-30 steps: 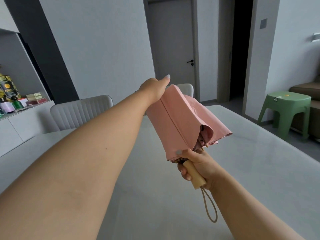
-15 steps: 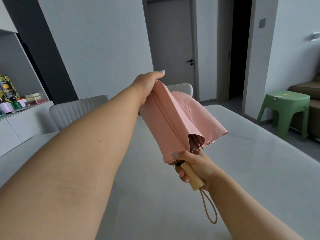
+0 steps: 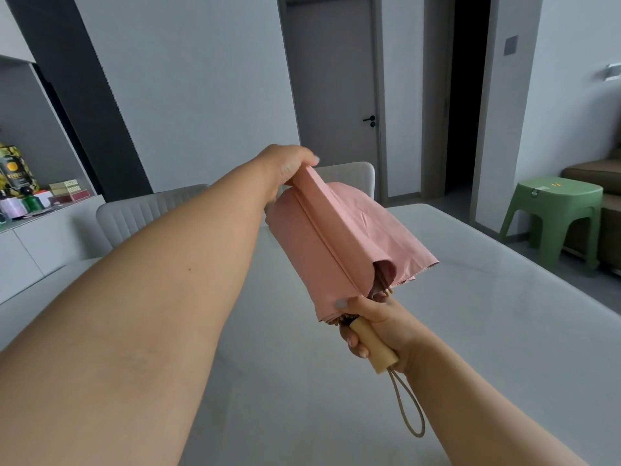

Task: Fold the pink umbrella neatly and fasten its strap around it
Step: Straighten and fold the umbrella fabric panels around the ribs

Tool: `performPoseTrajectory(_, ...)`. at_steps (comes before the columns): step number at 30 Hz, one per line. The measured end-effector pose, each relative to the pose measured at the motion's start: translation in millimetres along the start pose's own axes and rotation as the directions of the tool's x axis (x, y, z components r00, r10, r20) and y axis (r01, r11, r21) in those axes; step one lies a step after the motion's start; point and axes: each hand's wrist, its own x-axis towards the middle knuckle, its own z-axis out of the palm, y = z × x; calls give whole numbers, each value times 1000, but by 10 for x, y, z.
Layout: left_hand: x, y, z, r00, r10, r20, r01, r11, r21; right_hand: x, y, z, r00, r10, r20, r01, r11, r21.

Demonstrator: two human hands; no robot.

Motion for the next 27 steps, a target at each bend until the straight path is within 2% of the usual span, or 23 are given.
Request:
performPoseTrajectory(3,8,18,8,1000,13,-11,-13,998,-69,-2,0,-1,1000,-2,8,2,1000,-3)
performPoseTrajectory(6,9,26,17,999,29,-17,-30,999,-39,-2,2,-7,1000,-4,12,4,1000,13)
performPoseTrajectory(9,31,39,10,997,47,-61,-56,987,-150,-6,3,-6,1000,-5,19,5,1000,15)
performPoseTrajectory(12,-14,48,0,999,34,-29,-36,996,-86,-9,0,-7,1000,-6,28,6,1000,-9)
performPoseTrajectory(16,5,36,14,993,77,-90,-87,990,-107,-1,2,-8,999,-14,33,14,1000,-6)
performPoseTrajectory(22,-81,45,67,986,162,-37,-150,964,219,24,16,-34,1000,10,-16,-10,1000,-18)
performPoseTrajectory(27,-251,-3,193,988,95,125,-140,890,433,31,34,-50,998,14,-53,-15,1000,-21)
